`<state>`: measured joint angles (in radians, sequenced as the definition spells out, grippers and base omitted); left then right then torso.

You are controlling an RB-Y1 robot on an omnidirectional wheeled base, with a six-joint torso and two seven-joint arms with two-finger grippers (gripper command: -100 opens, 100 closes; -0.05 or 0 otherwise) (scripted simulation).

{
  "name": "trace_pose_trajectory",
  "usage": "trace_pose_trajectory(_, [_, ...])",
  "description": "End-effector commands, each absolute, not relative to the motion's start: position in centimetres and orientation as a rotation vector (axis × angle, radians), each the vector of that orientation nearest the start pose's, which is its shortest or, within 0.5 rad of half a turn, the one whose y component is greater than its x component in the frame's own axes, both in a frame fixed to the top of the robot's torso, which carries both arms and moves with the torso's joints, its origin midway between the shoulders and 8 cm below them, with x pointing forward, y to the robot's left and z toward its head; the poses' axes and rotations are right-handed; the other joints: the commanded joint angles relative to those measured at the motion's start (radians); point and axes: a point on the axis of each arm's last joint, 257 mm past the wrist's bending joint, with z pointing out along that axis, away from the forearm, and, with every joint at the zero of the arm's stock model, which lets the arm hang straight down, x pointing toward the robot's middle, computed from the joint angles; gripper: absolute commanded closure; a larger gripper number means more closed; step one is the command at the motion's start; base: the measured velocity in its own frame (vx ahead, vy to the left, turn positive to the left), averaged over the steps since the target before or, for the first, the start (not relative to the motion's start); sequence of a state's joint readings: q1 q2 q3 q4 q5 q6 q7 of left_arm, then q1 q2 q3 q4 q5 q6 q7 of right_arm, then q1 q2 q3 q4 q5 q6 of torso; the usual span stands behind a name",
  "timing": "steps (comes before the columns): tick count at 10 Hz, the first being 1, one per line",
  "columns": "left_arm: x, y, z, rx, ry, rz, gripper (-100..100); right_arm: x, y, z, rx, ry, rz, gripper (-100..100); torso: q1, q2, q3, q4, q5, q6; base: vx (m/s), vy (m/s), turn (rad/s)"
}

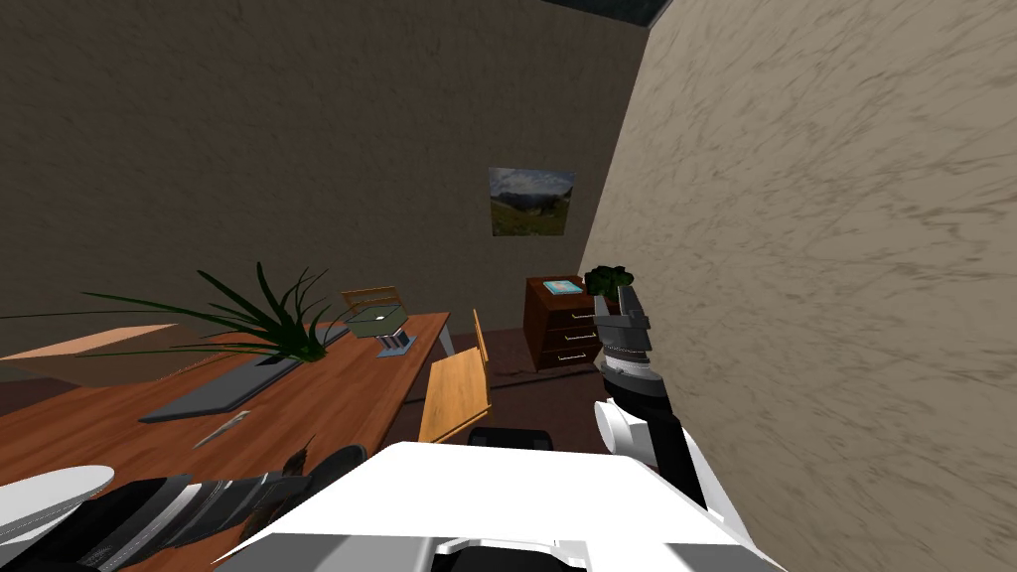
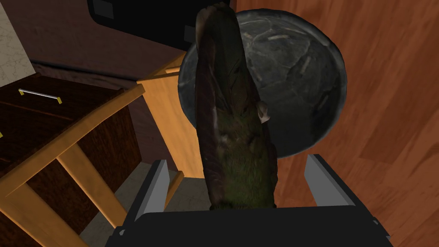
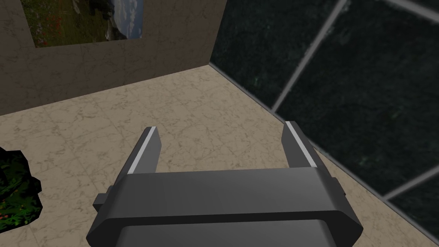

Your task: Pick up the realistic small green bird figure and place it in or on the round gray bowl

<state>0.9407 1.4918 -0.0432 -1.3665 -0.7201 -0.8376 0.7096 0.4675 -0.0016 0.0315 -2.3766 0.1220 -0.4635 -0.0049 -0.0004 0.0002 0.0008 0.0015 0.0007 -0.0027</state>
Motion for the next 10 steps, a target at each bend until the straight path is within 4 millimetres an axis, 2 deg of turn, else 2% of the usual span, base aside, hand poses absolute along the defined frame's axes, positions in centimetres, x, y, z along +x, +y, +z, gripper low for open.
trace_pose_trajectory(1, [8.3,55.6,-34.9,-0.355,2.923,-0.469,-100,33.4,-24.8,6.9,0.517,0.616,1.286,0,0.0,0.0,0.0,0.0,0.0,0.0,0.0,0.0,0.0])
trace_pose_trajectory(3, [8.3,55.6,-34.9,-0.355,2.923,-0.469,-100,33.4,-24.8,6.9,0.517,0.616,1.286,0,0.0,0.0,0.0,0.0,0.0,0.0,0.0,0.0,0.0])
trace_pose_trajectory(4, [8.3,55.6,-34.9,-0.355,2.923,-0.469,0,33.4,-24.8,6.9,0.517,0.616,1.286,0,0.0,0.0,0.0,0.0,0.0,0.0,0.0,0.0,0.0])
trace_pose_trajectory(5, [9.6,55.8,-33.7,-0.337,2.926,-0.47,-100,33.4,-24.8,6.9,0.517,0.616,1.286,0,0.0,0.0,0.0,0.0,0.0,0.0,-0.015,-0.006,0.099])
trace_pose_trajectory(10, [14.0,55.8,-29.9,-0.265,2.943,-0.477,-100,33.4,-24.8,6.9,0.517,0.616,1.286,0,-0.002,0.003,0.002,0.001,-0.001,0.0,-0.038,-0.014,0.103])
